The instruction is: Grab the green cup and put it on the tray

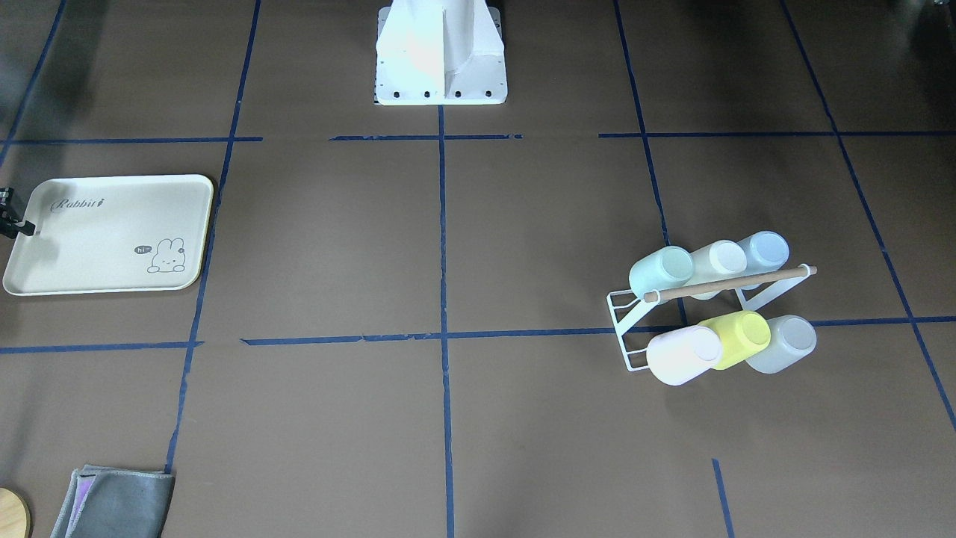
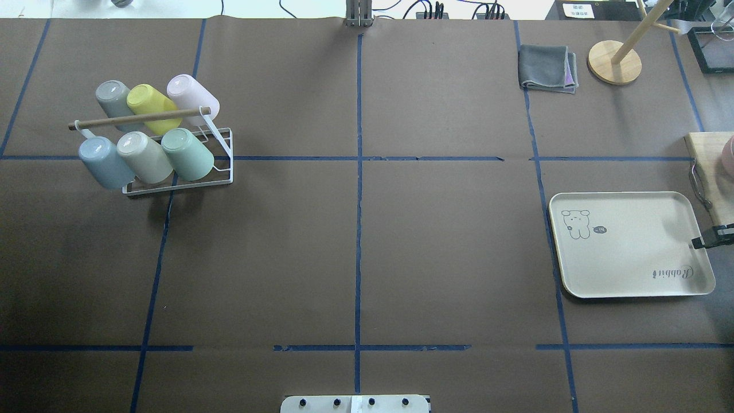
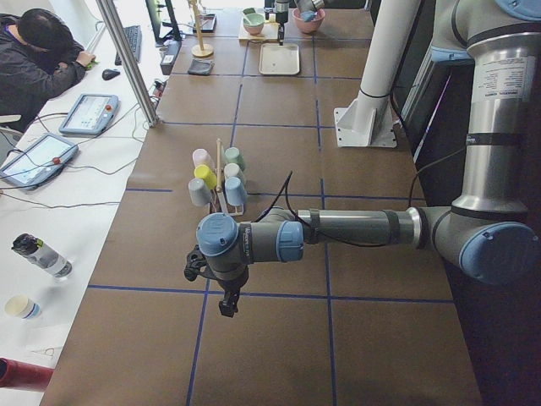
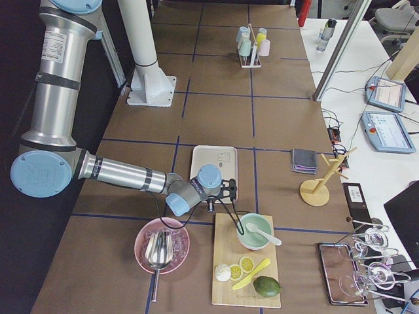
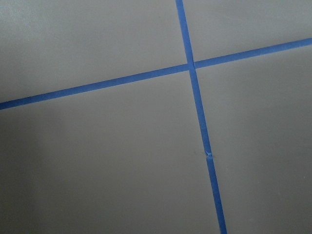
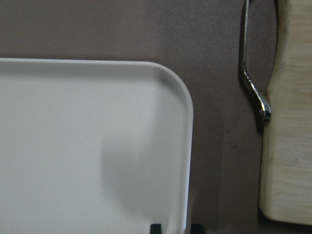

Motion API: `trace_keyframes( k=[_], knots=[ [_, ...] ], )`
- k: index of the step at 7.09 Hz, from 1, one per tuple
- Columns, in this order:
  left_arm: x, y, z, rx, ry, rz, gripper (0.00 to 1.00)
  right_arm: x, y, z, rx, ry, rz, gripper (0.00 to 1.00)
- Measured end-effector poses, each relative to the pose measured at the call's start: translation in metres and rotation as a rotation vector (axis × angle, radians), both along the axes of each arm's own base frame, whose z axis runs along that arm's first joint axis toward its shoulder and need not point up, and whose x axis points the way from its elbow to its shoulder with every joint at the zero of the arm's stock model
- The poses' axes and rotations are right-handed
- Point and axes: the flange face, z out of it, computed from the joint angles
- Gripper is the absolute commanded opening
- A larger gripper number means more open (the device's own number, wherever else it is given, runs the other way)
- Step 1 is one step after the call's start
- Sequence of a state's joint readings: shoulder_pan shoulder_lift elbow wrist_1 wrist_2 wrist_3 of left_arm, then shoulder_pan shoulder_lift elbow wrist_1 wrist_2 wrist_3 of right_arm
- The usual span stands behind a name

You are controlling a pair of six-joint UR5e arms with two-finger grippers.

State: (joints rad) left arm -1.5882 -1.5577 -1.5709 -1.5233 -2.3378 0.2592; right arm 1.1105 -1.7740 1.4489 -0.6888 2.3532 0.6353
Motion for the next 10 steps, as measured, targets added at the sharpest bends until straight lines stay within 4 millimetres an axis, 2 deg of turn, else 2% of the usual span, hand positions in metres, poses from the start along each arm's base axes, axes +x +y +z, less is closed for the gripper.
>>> trace_keyframes(
  k=[2,3,4,8,10],
  knots=[
    [0.000,0.000,0.000,0.001,0.000,-0.001,1.00,-0.001,0.001,0.002,-0.003,0.002,-0.003,0.27],
    [0.000,0.000,-0.001,0.001,0.000,-0.001,1.00,-0.001,0.001,0.003,-0.004,0.002,-0.004,0.11],
    [0.000,0.000,-0.001,0.001,0.000,0.000,1.00,-0.001,0.001,0.003,-0.004,0.003,-0.005,0.00],
    [0.000,0.000,-0.001,0.001,0.000,0.000,1.00,-0.006,-0.002,-0.003,0.026,-0.006,-0.028,0.00],
    [0.000,0.000,-0.001,0.002,0.000,-0.001,1.00,-0.009,-0.006,-0.025,0.045,-0.044,-0.040,0.00]
  ],
)
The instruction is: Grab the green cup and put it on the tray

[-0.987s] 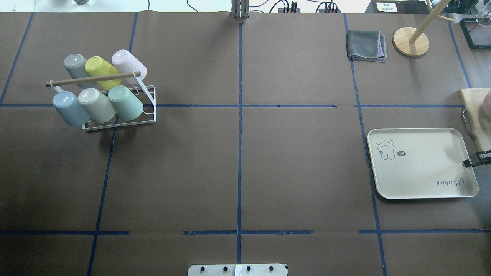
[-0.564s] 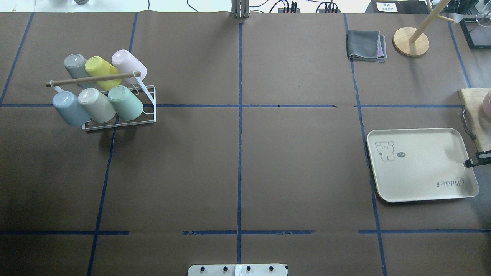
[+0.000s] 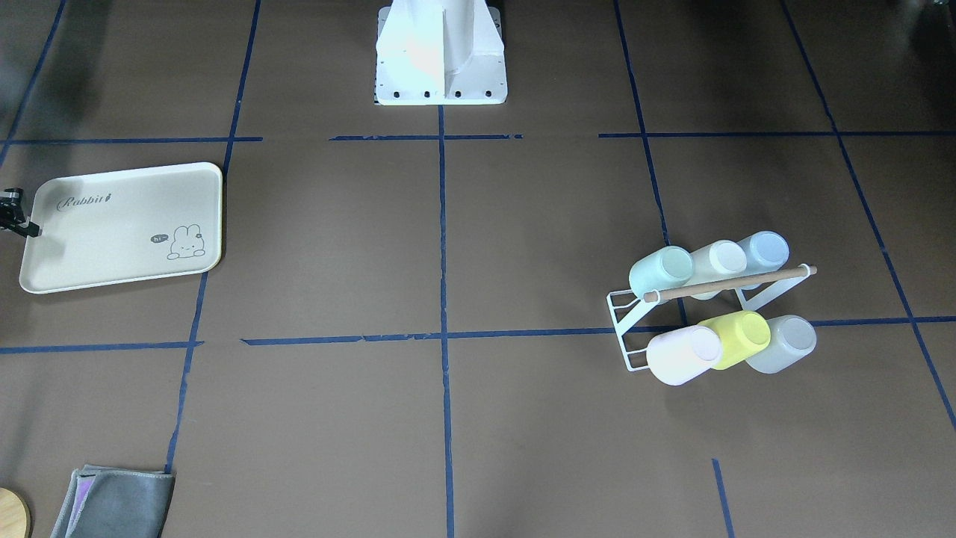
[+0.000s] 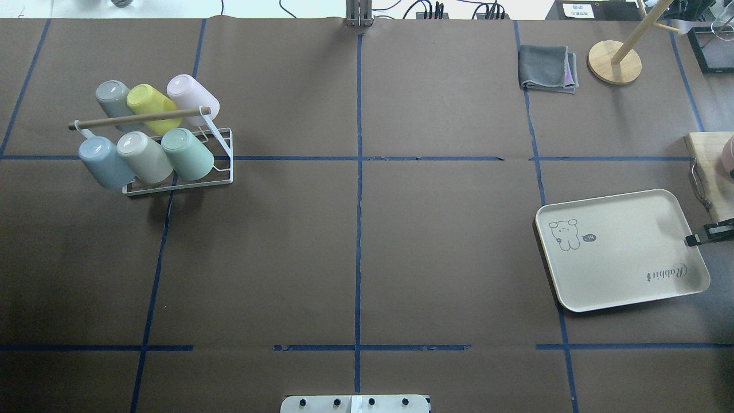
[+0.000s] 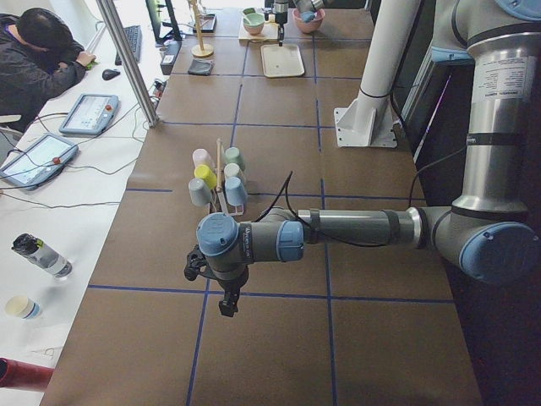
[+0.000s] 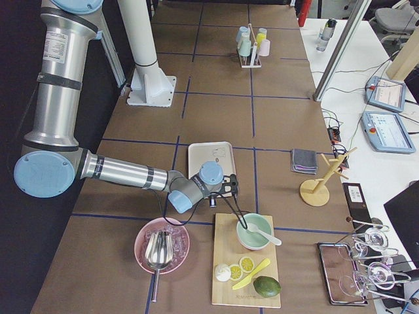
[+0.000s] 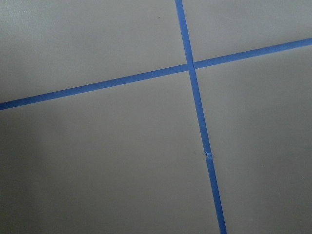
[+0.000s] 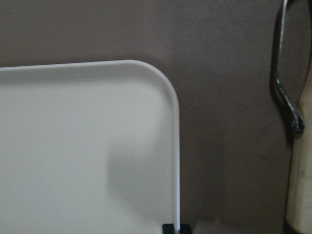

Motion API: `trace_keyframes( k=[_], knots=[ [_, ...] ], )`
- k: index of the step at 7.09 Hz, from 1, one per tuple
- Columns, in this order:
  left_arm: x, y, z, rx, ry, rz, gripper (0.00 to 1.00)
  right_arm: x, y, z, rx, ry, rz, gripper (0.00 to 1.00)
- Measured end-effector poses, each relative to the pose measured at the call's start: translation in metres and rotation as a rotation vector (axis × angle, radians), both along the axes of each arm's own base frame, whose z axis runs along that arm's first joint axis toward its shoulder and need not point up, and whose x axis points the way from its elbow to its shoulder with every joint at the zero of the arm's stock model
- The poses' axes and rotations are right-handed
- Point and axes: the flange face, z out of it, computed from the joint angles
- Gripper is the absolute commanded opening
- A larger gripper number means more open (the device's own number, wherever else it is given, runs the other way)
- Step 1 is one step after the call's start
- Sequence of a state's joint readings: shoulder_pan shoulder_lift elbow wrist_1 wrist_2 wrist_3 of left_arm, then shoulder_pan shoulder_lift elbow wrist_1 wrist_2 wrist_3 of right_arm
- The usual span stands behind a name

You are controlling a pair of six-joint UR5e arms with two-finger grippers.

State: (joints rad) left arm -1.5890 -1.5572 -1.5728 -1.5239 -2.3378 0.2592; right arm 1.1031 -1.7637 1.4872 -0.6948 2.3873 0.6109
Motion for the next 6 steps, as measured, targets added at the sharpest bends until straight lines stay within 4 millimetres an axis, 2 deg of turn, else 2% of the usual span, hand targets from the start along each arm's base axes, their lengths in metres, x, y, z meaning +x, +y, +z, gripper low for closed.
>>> trace_keyframes(
  k=[2,4,5,6],
  knots=[
    [0.000,0.000,-0.001,0.001,0.000,0.001,1.00,0.000,-0.002,-0.031,0.024,-0.053,-0.005,0.00],
    [0.000,0.000,-0.001,0.001,0.000,0.001,1.00,-0.009,-0.017,-0.067,-0.035,-0.090,0.065,0.00],
    [0.000,0.000,-0.001,0.001,0.000,0.001,1.00,-0.021,-0.029,-0.090,-0.075,-0.115,0.101,0.00],
    [0.000,0.000,-0.001,0.002,0.000,0.000,1.00,-0.044,-0.044,-0.118,-0.108,-0.146,0.117,0.00]
  ],
)
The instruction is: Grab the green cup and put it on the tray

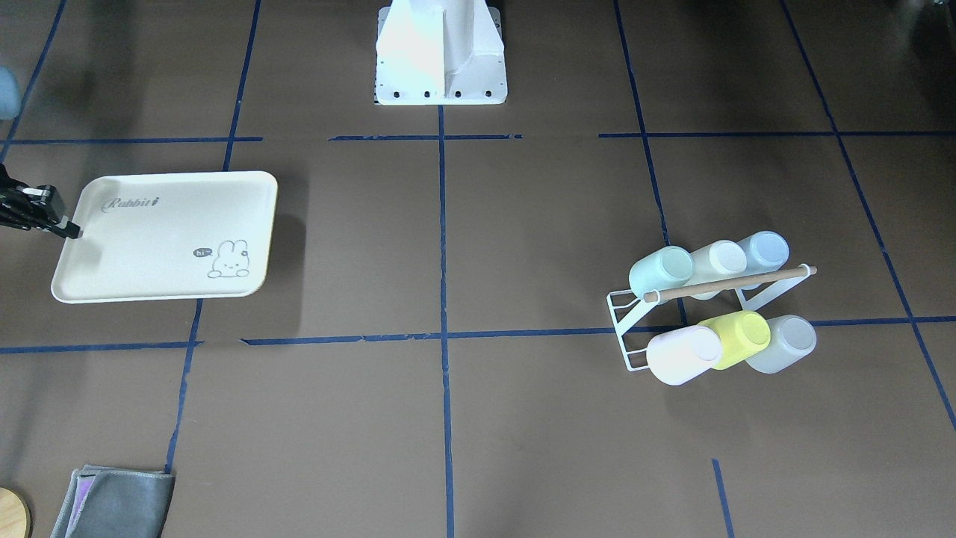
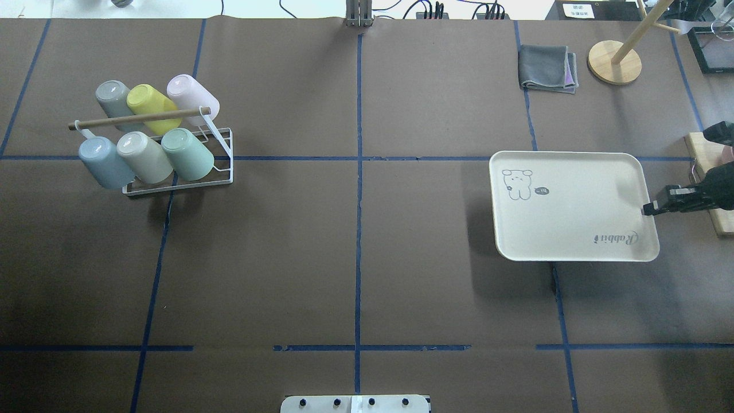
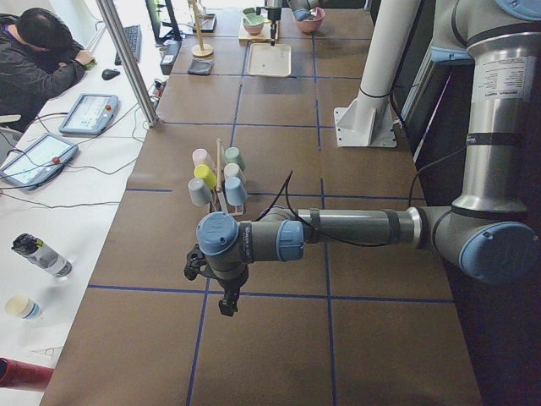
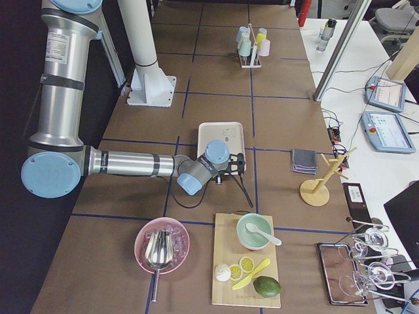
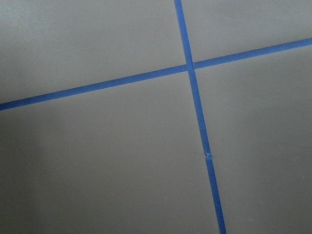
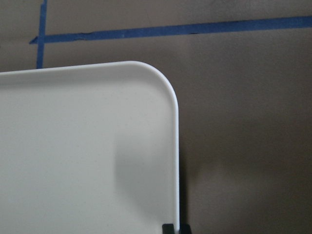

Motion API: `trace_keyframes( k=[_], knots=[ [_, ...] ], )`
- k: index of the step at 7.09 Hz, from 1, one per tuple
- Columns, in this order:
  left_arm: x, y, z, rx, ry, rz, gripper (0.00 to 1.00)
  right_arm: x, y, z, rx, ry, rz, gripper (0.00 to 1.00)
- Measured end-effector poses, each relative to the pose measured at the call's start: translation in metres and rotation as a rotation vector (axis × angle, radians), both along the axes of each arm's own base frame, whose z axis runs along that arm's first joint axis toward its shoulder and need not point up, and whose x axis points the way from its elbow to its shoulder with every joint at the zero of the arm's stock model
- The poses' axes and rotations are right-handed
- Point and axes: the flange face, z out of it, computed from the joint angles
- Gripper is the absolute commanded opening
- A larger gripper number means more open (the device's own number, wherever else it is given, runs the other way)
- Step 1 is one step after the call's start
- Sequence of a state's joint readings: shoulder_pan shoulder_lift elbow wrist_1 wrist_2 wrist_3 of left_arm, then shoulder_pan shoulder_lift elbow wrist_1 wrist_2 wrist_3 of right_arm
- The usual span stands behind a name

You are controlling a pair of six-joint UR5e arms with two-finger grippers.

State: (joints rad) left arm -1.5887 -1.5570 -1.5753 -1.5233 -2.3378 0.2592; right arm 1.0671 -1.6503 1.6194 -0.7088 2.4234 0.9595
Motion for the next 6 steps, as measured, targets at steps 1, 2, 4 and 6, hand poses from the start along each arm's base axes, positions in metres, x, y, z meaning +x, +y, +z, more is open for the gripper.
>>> trace_keyframes(
  k=[1,2,4,6],
  knots=[
    [0.000,0.000,0.000,0.000,0.000,0.000,1.00,-0.030,-0.017,-0.032,-0.024,-0.026,-0.003,0.00],
    [0.000,0.000,0.000,0.000,0.000,0.000,1.00,-0.063,-0.041,-0.073,-0.045,-0.038,-0.012,0.00],
    [0.000,0.000,-0.001,0.002,0.000,0.001,1.00,-0.128,-0.070,-0.147,-0.047,-0.019,-0.016,0.00],
    [0.000,0.000,-0.001,0.002,0.000,0.001,1.00,-0.200,-0.057,-0.190,-0.043,-0.002,-0.015,0.00]
  ],
)
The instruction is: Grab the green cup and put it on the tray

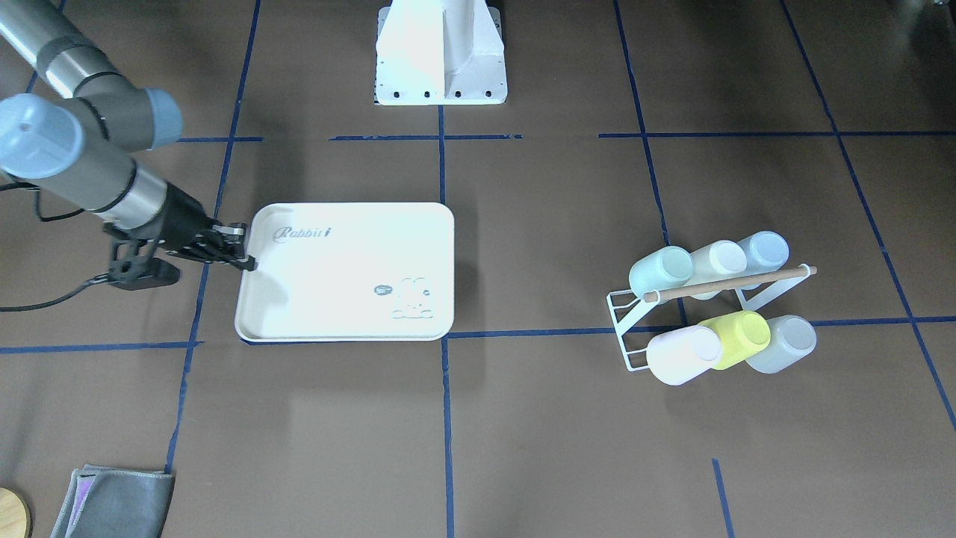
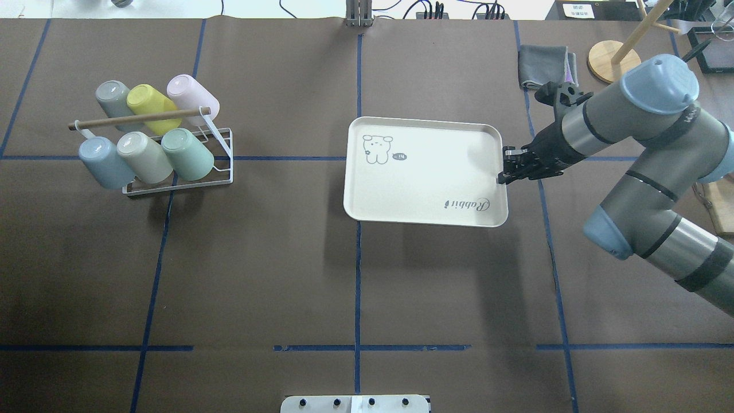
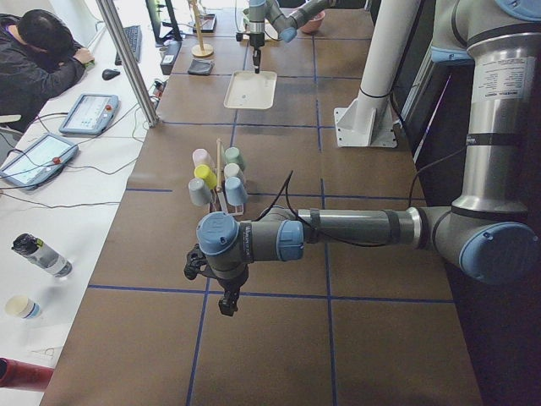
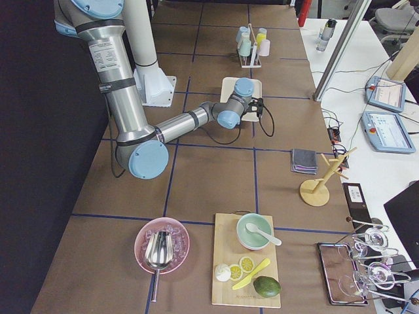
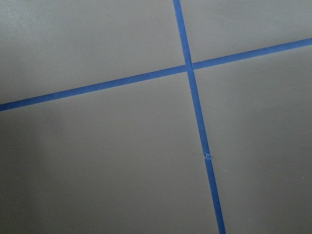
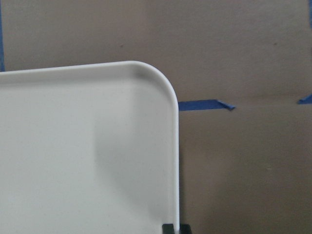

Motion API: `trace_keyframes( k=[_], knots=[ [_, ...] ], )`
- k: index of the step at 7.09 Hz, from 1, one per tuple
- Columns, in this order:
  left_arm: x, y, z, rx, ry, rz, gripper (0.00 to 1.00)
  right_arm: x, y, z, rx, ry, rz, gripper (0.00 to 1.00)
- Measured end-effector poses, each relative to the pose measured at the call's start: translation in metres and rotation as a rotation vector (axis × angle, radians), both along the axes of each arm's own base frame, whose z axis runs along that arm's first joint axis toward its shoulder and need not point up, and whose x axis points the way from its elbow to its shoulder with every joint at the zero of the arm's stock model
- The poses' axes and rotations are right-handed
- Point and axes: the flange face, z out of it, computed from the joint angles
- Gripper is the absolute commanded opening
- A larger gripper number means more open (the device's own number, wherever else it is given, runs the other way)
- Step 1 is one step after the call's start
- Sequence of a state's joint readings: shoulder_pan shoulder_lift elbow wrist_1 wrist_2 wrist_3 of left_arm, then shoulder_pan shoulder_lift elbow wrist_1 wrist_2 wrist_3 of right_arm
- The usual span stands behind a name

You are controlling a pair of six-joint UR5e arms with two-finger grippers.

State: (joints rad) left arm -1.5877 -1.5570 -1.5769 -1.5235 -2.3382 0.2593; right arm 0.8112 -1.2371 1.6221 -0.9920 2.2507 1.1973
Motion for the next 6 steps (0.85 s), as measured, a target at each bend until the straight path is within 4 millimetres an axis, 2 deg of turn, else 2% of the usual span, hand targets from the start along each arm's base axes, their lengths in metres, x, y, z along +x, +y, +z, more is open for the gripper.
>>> trace_keyframes(
  k=[2,3,6],
  knots=[
    [0.001,0.000,0.001,-0.002,0.000,0.001,1.00,-0.062,0.024,-0.029,0.027,0.025,-0.007,0.00],
    [0.002,0.000,0.001,-0.002,0.000,0.004,1.00,-0.085,0.035,-0.038,0.043,0.039,-0.009,0.00],
    [0.005,0.000,0.003,-0.005,0.000,0.009,1.00,-0.122,0.066,-0.042,0.072,0.064,-0.026,0.00]
  ],
)
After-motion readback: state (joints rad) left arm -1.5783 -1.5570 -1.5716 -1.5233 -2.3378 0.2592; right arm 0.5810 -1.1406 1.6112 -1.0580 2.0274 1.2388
